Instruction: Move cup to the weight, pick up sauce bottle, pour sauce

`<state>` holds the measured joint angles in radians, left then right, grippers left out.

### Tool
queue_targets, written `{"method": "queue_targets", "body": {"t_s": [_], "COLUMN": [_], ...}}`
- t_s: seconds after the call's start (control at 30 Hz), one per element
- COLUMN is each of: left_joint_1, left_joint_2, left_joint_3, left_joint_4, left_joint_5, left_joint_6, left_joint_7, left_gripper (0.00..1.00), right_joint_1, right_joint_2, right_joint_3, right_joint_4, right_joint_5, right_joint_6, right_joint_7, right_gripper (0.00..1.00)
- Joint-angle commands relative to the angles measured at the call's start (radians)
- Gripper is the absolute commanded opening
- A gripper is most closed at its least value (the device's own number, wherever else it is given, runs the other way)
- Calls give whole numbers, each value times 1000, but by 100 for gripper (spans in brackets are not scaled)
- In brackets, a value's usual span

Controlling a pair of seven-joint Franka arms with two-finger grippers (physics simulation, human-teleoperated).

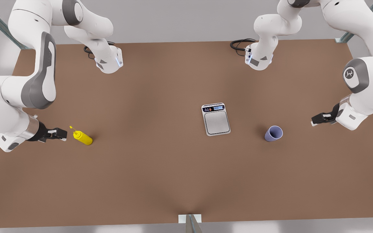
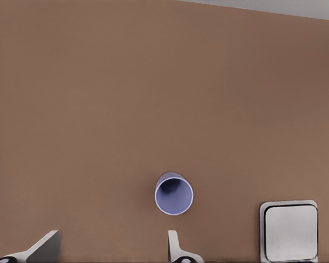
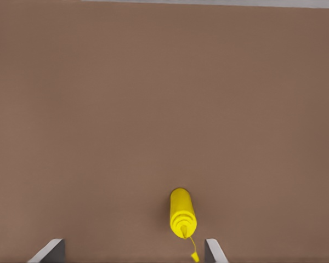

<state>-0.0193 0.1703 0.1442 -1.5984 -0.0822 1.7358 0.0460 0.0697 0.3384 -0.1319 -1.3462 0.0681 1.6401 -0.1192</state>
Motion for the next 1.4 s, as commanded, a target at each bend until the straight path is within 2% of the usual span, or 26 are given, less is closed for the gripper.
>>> {"method": "queue_targets", "body": {"t_s": [0.0, 0.2, 0.33, 0.37, 0.4, 0.57, 0.6, 0.73, 0.8, 0.83, 1.07, 1.1, 1.17, 1.27, 1.37], "left_joint_1": [-1, -31, -36, -54, -57, -91, -91, -94, -111, -114, -116, -114, -114, -116, -116], "left_joint_2": [0, 46, 72, 74, 52, 84, 81, 97, 121, 129, 132, 140, 161, 178, 196], "left_joint_3": [0, 0, 0, 2, 0, 0, 0, -1, -1, -1, 2, 2, 0, 2, 2], "left_joint_4": [0, -5, -61, -78, -172, -251, -317, -405, -405, -408, -471, -469, -469, -469, -469], "left_joint_5": [5, 4, 5, 9, 16, 21, 19, 10, 10, 10, 10, 10, 10, 10, 10], "left_joint_6": [1, 11, 33, 54, 162, 263, 350, 482, 482, 484, 539, 539, 562, 577, 582], "left_joint_7": [2, 68, 64, 64, 43, 35, 31, 5, -31, -43, -43, -43, -43, -43, -44], "left_gripper": [100, 100, 100, 100, 100, 100, 100, 100, 100, 97, 93, 85, 80, 79, 67], "right_joint_1": [-1, 1, 2, 2, 2, 1, 2, 2, 2, 2, -8, -10, -47, -186, -315], "right_joint_2": [-1, -1, -2, -2, -4, -4, -2, 2, 5, 7, 14, 14, 14, 22, 14], "right_joint_3": [0, 0, 0, 0, 0, 0, 0, 0, 0, 1, 1, 1, 3, 3, 1], "right_joint_4": [-1, -5, -17, -21, -21, -22, -22, -24, -24, -24, -45, -50, -70, -129, -295], "right_joint_5": [-1, -2, -1, -1, 1, 1, 1, 1, 1, 1, 9, 10, 25, 124, 223], "right_joint_6": [0, 1, 7, 9, 9, 10, 12, 14, 14, 14, 17, 17, 17, 17, 135], "right_joint_7": [-2, 1, 12, 12, 12, 10, 10, 0, 0, 0, -31, -40, -259, -834, -1189], "right_gripper": [100, 100, 100, 100, 100, 100, 100, 100, 100, 100, 100, 100, 100, 100, 100]}}
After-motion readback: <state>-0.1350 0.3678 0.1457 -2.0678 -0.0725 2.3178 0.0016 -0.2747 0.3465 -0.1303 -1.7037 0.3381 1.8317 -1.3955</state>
